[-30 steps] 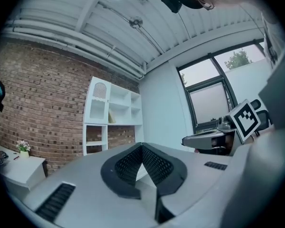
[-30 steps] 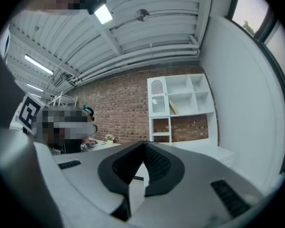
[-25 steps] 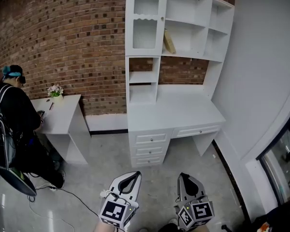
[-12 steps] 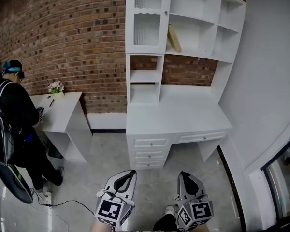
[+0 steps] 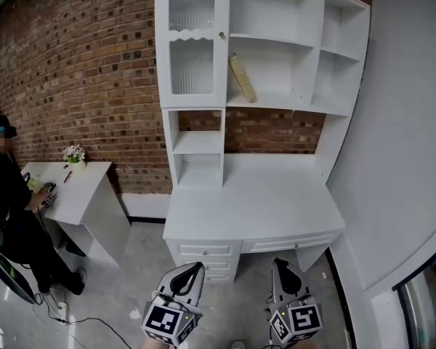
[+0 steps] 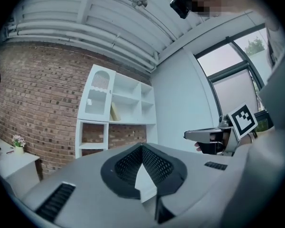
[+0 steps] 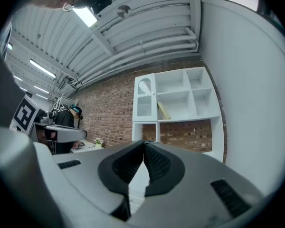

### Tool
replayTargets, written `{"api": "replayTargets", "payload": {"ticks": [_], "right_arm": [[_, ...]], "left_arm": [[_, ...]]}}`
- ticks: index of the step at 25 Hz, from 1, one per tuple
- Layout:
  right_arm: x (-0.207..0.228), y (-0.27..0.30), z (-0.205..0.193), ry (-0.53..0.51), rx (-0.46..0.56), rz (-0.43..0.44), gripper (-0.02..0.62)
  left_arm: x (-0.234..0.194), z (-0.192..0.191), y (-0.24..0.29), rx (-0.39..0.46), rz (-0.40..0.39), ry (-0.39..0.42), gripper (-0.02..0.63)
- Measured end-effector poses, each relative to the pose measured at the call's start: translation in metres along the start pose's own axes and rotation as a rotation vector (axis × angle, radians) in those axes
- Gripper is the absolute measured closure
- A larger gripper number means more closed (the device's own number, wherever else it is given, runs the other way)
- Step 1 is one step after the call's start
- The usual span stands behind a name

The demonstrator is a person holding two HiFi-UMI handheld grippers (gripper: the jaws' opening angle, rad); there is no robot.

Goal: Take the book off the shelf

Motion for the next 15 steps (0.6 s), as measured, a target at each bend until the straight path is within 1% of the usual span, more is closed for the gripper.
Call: {"api": "replayTargets", "payload": {"ticks": [4, 8, 12, 15], "right_arm": [[0.061, 0.028, 0.005, -0.014, -0.01, 0.009, 0.594], [0.1, 0.057, 0.005, -0.009, -0.019, 0.018, 0.594], [0.128, 0.09, -0.002, -0.007, -0.023, 0.02, 0.594], [0.145, 0.123, -0.005, -0.015, -0.015, 0.014, 0.594]], "left_arm": [[0.017, -0.002, 0.063, -0.013, 0.01, -0.019, 0.594], [0.021, 0.001, 0.111, -0.018, 0.02, 0.005, 0.594], [0.008, -0.003, 0.154, -0.027, 0.027, 0.014, 0.593], [-0.008, 0.0, 0.191, -0.023, 0.019, 0.026, 0.594]]}}
Point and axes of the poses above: the fingertips, and each gripper's own axes: y forward along the fingers, x to its right, z out of its top, the point moved 8 cm from there along -y, backward along the fingers, and after that the axes turned 1 degree about x, right-handed, at the moved point
